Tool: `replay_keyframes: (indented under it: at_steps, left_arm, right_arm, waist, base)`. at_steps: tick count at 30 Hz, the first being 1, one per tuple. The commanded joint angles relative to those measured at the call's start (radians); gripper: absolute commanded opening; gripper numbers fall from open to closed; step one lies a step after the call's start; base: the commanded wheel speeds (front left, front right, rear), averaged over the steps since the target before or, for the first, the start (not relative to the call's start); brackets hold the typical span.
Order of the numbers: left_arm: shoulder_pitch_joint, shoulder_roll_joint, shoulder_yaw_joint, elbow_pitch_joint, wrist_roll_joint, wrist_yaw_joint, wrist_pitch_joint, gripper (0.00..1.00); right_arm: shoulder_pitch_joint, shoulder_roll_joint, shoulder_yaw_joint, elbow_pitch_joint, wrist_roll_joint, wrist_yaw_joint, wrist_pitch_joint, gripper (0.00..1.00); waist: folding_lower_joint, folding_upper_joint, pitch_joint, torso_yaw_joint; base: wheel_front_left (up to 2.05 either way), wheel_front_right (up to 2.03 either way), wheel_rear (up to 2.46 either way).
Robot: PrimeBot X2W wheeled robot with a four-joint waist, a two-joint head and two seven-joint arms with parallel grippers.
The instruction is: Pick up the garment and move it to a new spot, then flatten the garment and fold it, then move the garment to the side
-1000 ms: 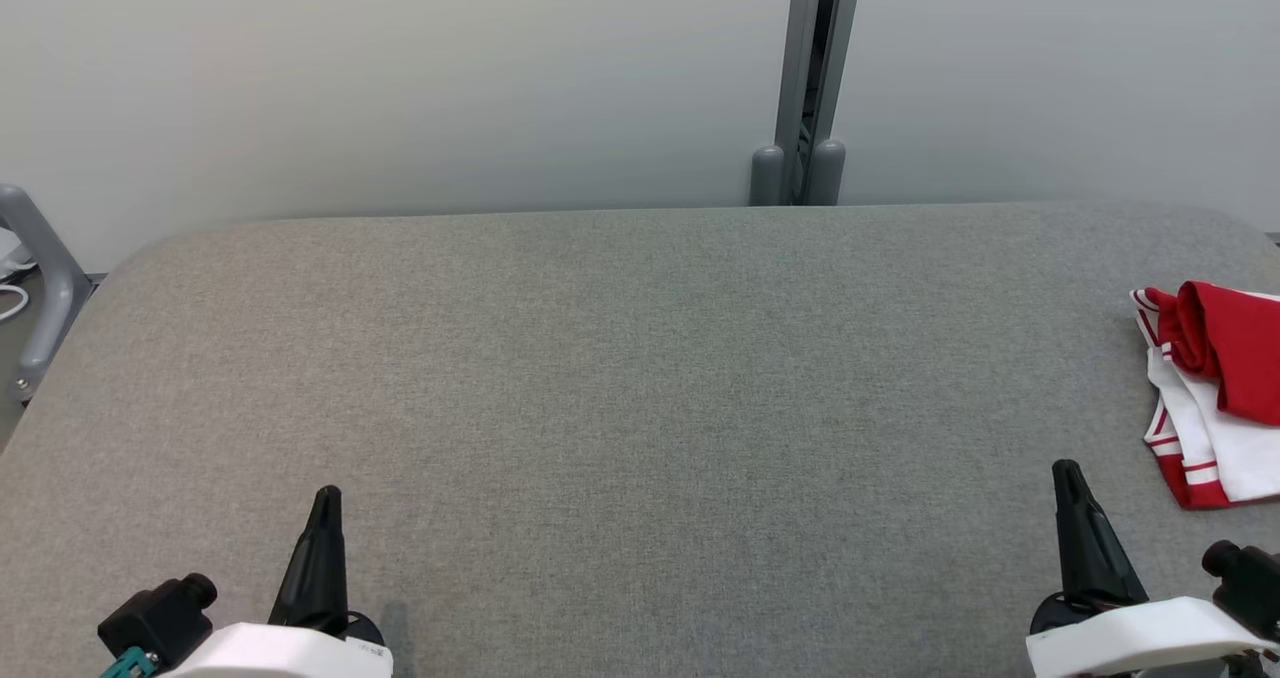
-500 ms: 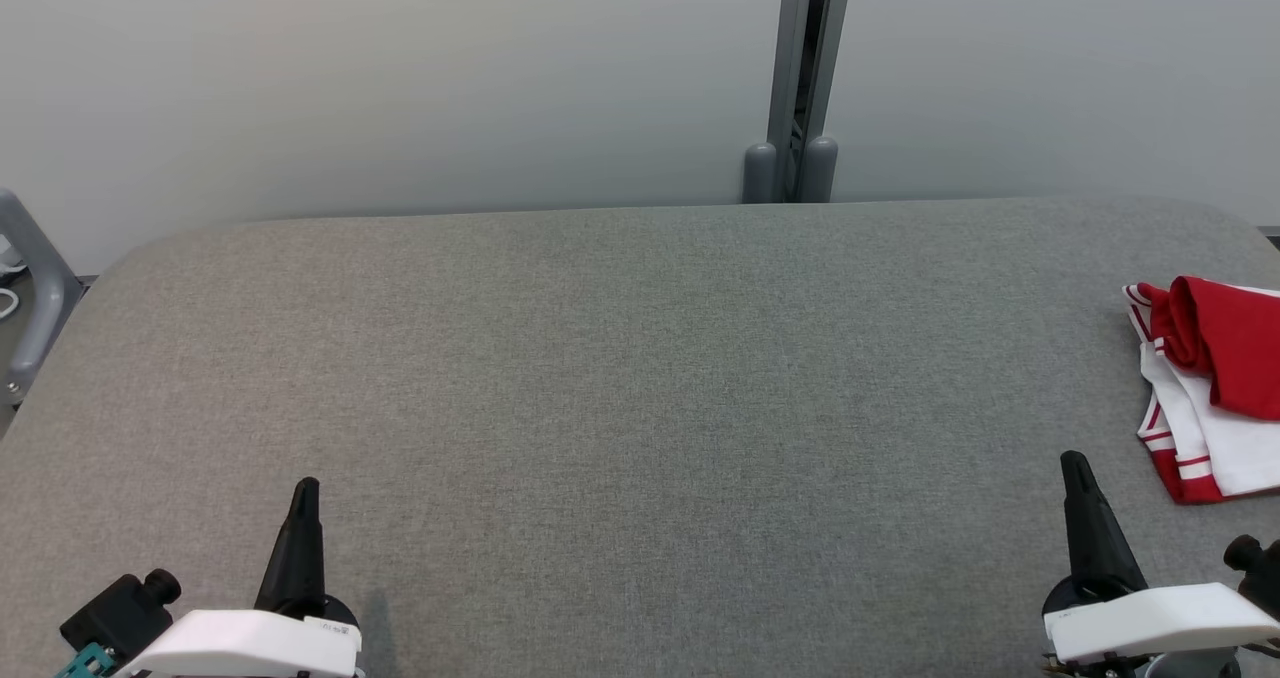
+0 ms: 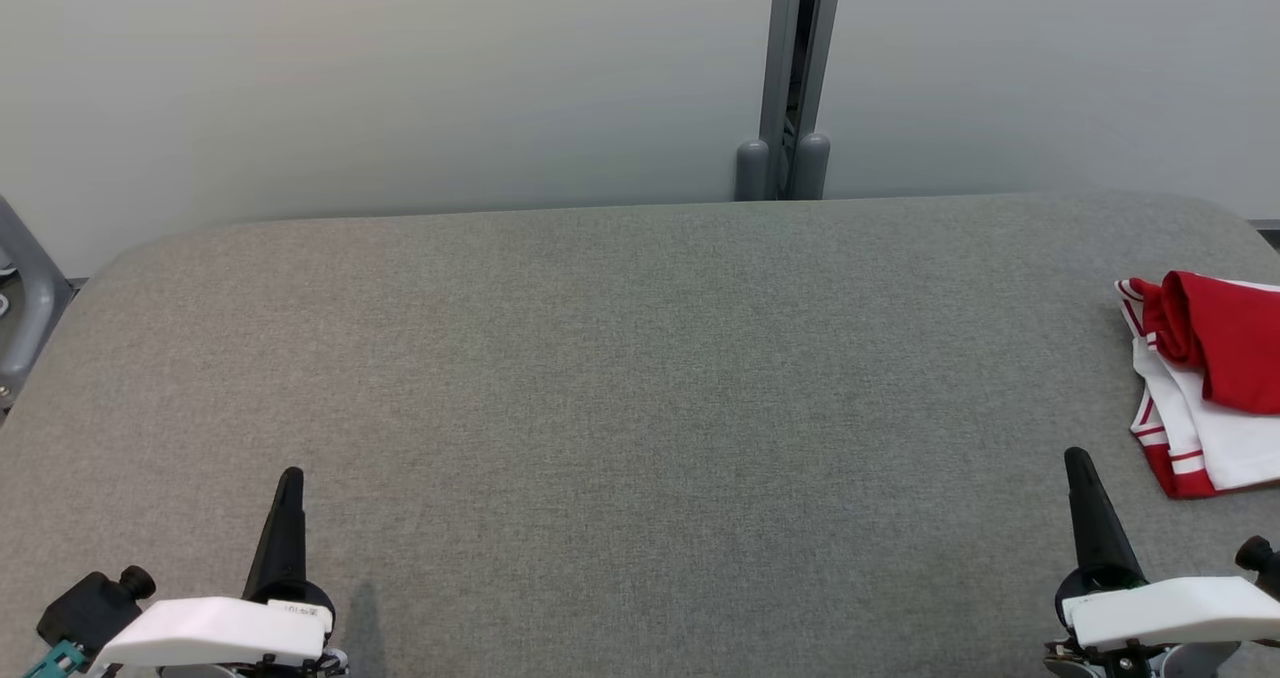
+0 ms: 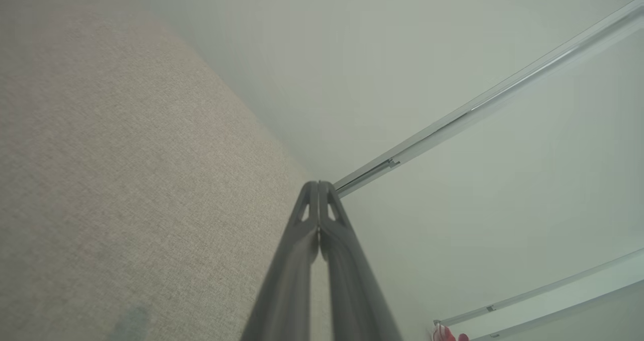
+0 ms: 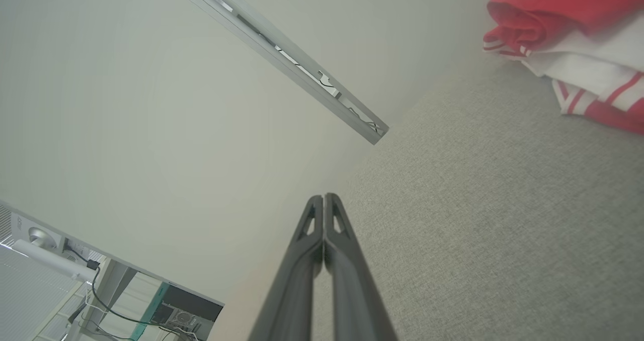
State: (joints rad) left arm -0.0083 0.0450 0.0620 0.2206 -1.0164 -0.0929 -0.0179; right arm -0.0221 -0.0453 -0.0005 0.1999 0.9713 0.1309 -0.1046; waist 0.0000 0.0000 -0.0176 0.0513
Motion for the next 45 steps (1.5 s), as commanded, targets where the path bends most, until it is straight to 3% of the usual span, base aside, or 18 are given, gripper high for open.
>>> replay_keyframes:
  at_steps: [1,45]
  left_arm:
    - [-0.032,0.006,0.011,-0.009,-0.033,-0.008,0.009,0.00]
    - [-0.075,0.007,0.091,0.004,-0.407,-0.030,0.144,0.00]
  right_arm:
    - [-0.024,-0.011,-0.007,-0.010,0.036,0.000,0.007,0.00]
    - [-0.047,-0.015,-0.021,0.000,0.457,0.000,0.095,0.00]
  waist:
    - [0.0000,0.0000,0.000,-0.001]
    - [0.0000,0.0000,0.011,-0.031]
  base:
    - [0.00,0.00,0.00]
    - [0.00,0.00,0.00]
